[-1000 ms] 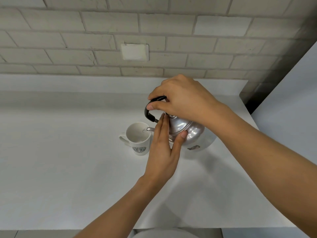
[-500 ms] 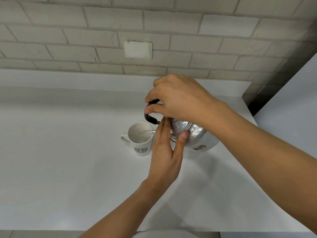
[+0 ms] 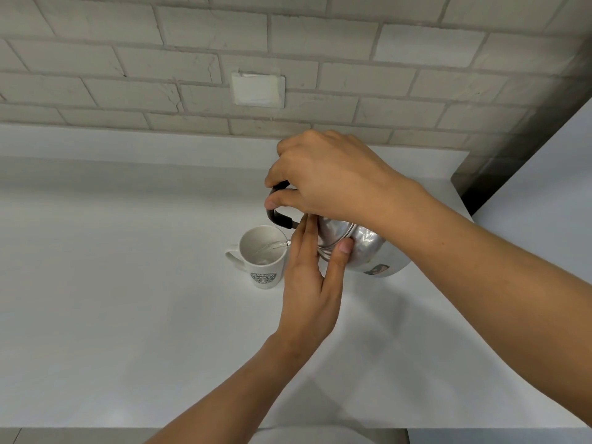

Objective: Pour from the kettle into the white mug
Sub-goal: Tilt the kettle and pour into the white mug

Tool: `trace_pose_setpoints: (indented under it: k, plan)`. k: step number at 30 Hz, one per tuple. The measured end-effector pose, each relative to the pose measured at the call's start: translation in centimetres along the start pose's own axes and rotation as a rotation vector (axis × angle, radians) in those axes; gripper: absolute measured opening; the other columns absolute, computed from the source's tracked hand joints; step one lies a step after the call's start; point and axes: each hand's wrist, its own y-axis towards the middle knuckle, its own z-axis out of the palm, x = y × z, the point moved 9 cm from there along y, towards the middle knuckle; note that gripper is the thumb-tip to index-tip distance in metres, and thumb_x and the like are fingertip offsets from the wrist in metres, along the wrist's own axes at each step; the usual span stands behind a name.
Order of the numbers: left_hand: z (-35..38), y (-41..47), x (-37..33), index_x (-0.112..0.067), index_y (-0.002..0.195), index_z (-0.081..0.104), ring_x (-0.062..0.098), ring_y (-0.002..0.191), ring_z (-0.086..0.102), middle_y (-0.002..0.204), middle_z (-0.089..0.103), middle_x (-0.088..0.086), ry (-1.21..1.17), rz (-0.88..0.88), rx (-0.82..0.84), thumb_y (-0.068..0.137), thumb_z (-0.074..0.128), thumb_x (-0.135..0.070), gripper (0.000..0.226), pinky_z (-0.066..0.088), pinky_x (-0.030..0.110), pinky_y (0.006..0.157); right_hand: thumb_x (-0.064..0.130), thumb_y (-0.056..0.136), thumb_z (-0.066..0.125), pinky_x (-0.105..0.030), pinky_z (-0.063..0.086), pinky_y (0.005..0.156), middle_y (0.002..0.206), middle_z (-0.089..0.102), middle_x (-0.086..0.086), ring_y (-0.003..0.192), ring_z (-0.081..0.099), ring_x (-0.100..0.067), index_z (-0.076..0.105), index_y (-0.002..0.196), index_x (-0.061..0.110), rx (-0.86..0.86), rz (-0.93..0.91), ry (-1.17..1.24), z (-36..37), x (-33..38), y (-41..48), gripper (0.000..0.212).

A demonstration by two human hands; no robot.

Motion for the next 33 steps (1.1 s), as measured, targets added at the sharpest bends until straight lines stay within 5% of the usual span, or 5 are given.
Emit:
trace_pose_setpoints:
  k: [33]
  plan:
    - [-0.4,0.0,-0.3,-0.030,0.158,0.045,0.006,0.146,0.048,0.151,0.055,-0.014,-0.021,0.002,-0.031,0.105,0.048,-0.053,0.058,0.044,0.043,0.120,0.056,0.096,0.062,-0.035,0.041,0.064,0.112,0.068,-0.001,0.099,0.068,-0.033,0.074,0.113,0.023,0.056,0.018,-0.123,-0.2,0.8,1.2,0.040]
